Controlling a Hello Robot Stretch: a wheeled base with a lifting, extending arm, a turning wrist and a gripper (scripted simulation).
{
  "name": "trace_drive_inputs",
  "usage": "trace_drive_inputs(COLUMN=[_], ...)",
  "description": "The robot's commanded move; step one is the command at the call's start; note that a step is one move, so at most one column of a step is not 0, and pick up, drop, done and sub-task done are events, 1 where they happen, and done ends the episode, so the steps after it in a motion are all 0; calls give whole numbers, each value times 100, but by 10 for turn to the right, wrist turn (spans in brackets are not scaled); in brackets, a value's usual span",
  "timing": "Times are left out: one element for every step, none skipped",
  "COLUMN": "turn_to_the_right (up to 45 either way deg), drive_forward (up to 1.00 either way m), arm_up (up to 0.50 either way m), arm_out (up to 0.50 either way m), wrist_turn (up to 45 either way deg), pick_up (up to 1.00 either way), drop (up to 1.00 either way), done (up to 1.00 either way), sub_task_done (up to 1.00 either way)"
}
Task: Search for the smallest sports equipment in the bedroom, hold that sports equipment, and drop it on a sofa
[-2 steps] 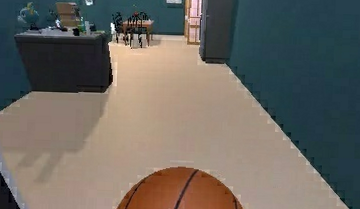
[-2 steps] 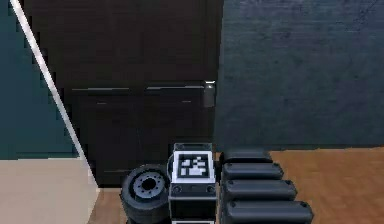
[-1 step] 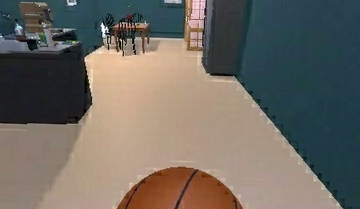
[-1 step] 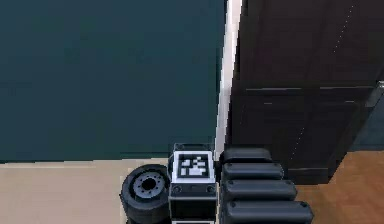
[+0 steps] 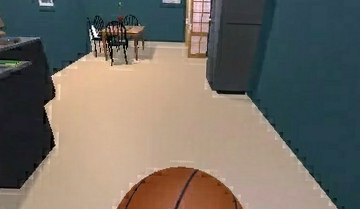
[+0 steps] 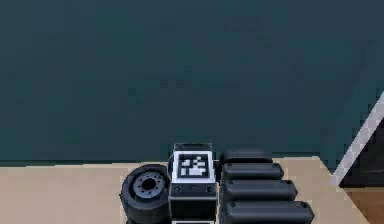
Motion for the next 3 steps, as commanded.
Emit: trace_drive_inputs(turn_to_the_right=[0,0,-30], drive_forward=[100,100,0], arm_up=[0,0,0], arm_out=[0,0,0], wrist_turn=[0,0,0], pick_up=[0,0,0], drop=[0,0,0], done=[0,0,0], sub_task_done=[0,0,0])
